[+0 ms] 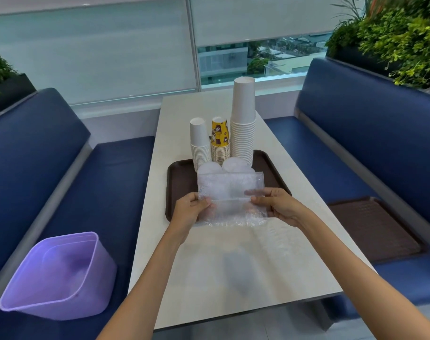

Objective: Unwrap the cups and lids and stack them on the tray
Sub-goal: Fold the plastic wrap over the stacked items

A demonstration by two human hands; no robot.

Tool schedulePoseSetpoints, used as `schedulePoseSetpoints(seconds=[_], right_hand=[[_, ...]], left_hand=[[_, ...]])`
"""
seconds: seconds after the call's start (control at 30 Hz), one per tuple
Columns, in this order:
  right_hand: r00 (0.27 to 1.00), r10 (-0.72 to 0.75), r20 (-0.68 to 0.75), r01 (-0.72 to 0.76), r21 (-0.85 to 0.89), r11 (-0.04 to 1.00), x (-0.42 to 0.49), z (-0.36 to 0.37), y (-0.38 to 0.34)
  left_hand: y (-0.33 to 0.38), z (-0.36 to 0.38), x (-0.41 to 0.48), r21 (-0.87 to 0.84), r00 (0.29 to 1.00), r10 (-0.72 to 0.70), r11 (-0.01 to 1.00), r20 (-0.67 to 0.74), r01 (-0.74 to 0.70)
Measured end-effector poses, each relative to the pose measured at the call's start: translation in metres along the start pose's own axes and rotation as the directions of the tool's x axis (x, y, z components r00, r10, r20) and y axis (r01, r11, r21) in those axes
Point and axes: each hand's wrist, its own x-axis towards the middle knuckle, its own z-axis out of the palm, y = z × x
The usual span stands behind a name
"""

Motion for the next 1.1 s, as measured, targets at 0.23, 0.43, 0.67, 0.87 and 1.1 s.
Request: schedulePoseSetpoints(seconds=[0.23, 0.43, 0.67, 0.87, 1.1], right_hand=[[0.997, -0.06, 0.039, 0.059, 0.022, 0.998, -0.005, -0.01, -0.003], [0.993, -0.118, 0.02, 0.12, -0.07, 0.99, -0.008, -0.012, -0.008], [0.992, -0.123, -0.001, 0.123, 0.095, 0.988, -0.006, -0.008, -0.008], [0.982, 0.107, 0.156, -0.162, 0.4, 0.902, 0.001, 0.012, 0.005], [0.999, 0.044, -0.009, -0.043, 0.064, 0.997, 0.017, 0.047, 0.021]], left_hand=[[0.006, -0.007, 0.001, -0.087, 0.998, -0.015, 0.996, 0.066, 0.021], [0.005, -0.018, -0.001, -0.442, 0.977, -0.136, 0.875, 0.164, 0.196], [-0.007, -0.014, -0.002, -0.078, 0.987, -0.111, 0.99, 0.117, 0.121], [-0.016, -0.017, -0.007, -0.138, 0.999, -0.045, 0.99, -0.008, 0.043], [-0.034, -0.044, -0.022, -0.027, 0.994, -0.054, 0.998, -0.09, 0.052]])
